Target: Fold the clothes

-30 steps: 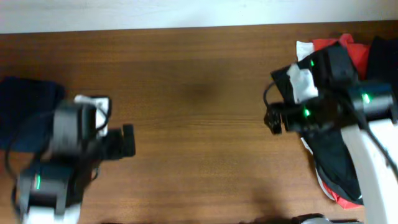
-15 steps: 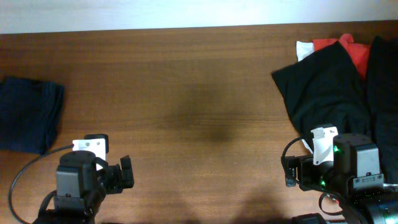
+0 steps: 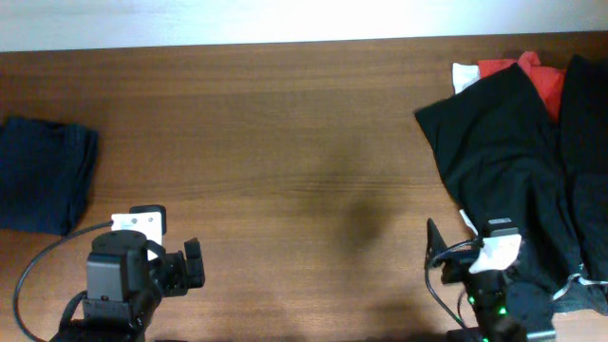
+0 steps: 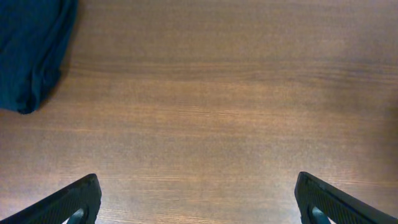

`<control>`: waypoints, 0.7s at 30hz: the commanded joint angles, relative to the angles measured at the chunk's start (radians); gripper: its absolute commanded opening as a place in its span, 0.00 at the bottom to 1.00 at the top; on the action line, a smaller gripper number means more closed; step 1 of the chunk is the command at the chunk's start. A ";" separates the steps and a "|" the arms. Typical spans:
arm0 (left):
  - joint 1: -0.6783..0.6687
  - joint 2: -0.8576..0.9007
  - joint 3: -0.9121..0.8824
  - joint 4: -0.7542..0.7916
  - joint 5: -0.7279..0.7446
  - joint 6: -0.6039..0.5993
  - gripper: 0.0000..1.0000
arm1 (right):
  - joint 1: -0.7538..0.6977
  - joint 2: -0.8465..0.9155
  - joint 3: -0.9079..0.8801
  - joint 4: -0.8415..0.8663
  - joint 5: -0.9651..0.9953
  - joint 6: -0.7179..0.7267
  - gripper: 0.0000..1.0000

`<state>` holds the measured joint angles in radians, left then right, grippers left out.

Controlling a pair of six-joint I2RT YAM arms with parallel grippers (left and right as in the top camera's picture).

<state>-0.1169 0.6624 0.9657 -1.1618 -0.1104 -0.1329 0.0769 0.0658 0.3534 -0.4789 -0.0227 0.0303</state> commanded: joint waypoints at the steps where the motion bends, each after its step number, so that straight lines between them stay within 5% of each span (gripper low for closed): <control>1: -0.003 -0.005 -0.003 0.001 -0.010 -0.009 0.99 | -0.007 -0.057 -0.173 0.241 0.034 0.011 0.99; 5: -0.003 -0.005 -0.003 0.001 -0.010 -0.009 0.99 | -0.015 -0.063 -0.348 0.536 0.039 -0.002 0.99; 9: -0.003 -0.005 -0.003 0.001 -0.010 -0.009 0.99 | -0.060 -0.063 -0.348 0.397 0.027 -0.086 0.99; 21: -0.003 -0.005 -0.003 -0.002 -0.010 -0.009 0.99 | -0.060 -0.062 -0.348 0.397 0.032 -0.085 0.99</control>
<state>-0.1169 0.6617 0.9653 -1.1622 -0.1104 -0.1329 0.0246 0.0120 0.0105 -0.0742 0.0002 -0.0528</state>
